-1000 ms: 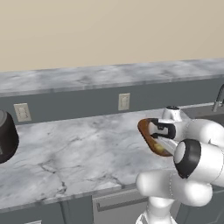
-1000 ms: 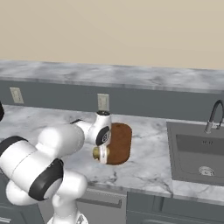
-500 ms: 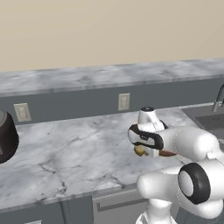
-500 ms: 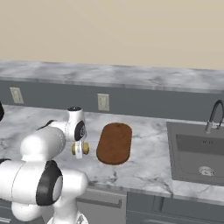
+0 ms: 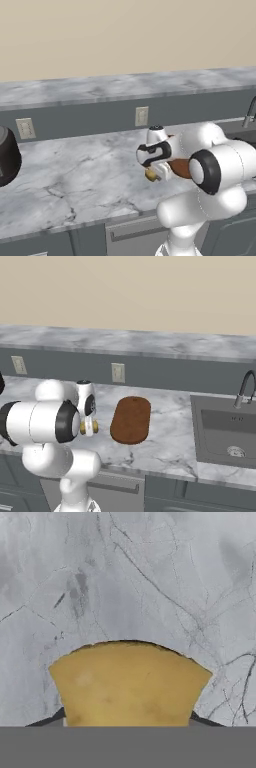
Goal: Pick up the sponge from the counter and clean the cutting board by briefly scrubbing or pressing down on the cutting board. Once finished, release the sponge.
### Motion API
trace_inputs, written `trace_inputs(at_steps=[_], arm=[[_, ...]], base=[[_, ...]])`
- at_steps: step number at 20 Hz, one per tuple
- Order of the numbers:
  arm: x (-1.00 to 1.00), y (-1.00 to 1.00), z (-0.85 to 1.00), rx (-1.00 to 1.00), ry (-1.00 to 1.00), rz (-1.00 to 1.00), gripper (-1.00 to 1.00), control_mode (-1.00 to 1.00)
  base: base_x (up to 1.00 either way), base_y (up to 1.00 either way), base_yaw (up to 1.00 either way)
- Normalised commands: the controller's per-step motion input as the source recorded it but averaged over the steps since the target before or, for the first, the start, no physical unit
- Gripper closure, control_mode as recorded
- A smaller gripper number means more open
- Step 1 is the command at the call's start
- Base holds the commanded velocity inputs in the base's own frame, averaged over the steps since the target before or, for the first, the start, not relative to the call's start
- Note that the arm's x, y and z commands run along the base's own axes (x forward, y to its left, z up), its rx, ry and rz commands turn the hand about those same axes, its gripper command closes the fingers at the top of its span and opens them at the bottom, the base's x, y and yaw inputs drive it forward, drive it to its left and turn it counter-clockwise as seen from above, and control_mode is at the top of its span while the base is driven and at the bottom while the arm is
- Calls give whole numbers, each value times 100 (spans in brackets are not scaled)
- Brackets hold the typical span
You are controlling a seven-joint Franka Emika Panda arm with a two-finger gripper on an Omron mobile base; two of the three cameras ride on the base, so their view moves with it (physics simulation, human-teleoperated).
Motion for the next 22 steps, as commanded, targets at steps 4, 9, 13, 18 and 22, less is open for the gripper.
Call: trace_inputs(at_steps=[4, 9, 13, 18, 22], arm=[[-4, 19, -31, 0, 0, 7, -100, -100], [-12, 4, 18, 0, 1, 0, -100, -100], [-16, 0, 65, 0, -1, 1, -100, -100], [-11, -7, 93, 0, -3, 3, -100, -100], [-23, -2, 93, 0, -2, 0, -100, -100]], base=[[0, 0, 0], [0, 0, 0], [0, 0, 0], [0, 0, 0], [0, 0, 0]])
